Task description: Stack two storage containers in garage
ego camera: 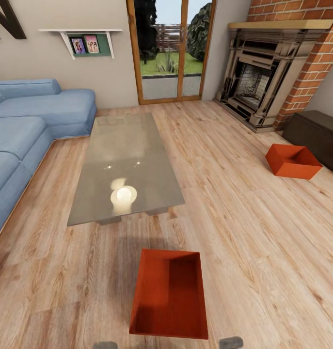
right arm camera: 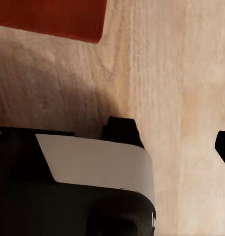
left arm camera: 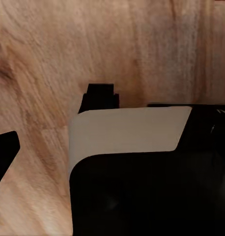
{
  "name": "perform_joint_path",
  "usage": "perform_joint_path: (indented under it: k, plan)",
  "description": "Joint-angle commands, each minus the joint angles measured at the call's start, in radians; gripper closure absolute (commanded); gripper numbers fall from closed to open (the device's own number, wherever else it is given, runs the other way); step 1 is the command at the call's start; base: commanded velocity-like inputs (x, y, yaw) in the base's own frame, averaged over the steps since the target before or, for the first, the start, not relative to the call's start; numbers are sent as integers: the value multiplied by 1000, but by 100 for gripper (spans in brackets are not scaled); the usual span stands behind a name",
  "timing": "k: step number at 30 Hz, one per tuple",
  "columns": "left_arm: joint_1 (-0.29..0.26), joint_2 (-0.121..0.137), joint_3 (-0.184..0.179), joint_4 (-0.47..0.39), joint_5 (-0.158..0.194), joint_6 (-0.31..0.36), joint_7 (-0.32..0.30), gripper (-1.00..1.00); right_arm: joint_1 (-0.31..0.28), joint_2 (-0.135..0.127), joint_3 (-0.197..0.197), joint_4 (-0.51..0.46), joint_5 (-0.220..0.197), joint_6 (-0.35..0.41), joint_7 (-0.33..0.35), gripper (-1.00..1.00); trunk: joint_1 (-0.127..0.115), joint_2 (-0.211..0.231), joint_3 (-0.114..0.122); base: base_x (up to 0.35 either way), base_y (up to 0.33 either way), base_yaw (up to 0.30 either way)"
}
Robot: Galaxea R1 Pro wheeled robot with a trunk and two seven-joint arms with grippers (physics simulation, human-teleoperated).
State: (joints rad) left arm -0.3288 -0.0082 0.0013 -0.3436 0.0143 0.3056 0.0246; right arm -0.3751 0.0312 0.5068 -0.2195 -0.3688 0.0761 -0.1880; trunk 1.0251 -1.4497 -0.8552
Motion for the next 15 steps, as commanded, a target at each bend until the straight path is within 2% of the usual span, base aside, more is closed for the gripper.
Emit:
perform_joint_path:
  k: [1,3,7,9,15]
  plan:
    - [-17,0,0,10,2,9,3,-100,-3,-1,9,-2,-15,1,-10,-100,0,0,-1,0,0,0]
    - [-87,0,0,53,4,15,28,-100,-11,-3,10,-9,-33,-21,-23,-100,0,0,-1,0,0,0]
    - [-156,-4,0,73,5,19,80,-100,-14,-2,10,-14,-40,-34,-29,-100,0,0,-1,0,0,0]
    - [-178,-11,-1,92,5,22,90,-100,-14,-2,10,-15,-41,-36,-30,-100,0,0,-1,0,0,0]
    - [-180,-14,0,101,4,20,89,-100,-15,-1,10,-15,-39,-36,-30,-100,0,0,-1,0,0,0]
